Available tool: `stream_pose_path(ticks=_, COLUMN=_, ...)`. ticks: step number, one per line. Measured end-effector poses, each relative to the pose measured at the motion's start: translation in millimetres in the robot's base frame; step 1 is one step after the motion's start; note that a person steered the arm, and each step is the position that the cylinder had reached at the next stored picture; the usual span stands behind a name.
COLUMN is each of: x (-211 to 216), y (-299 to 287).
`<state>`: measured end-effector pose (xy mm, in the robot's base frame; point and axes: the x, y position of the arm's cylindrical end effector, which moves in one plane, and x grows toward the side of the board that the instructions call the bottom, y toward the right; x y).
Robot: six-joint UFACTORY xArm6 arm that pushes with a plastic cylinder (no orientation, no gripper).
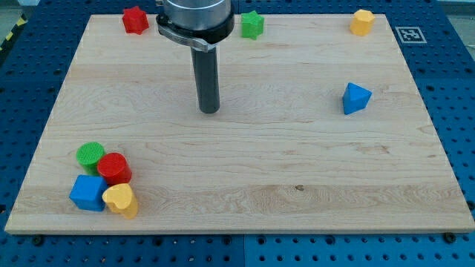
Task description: Move the green star to the parallel right of the red star
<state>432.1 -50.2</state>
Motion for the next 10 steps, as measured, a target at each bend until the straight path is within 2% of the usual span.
stream_pose_path(ticks=3, x=-128, y=-77)
stream_pose_path(ticks=4, x=-156, y=-68)
stream_pose_path(ticks=6, x=-156, y=63)
stream_pose_path(ticks=8, x=-157, y=155)
stream_pose_path(ticks=9, x=-174, y=184)
stream_pose_path(ticks=10, x=-196, y=157)
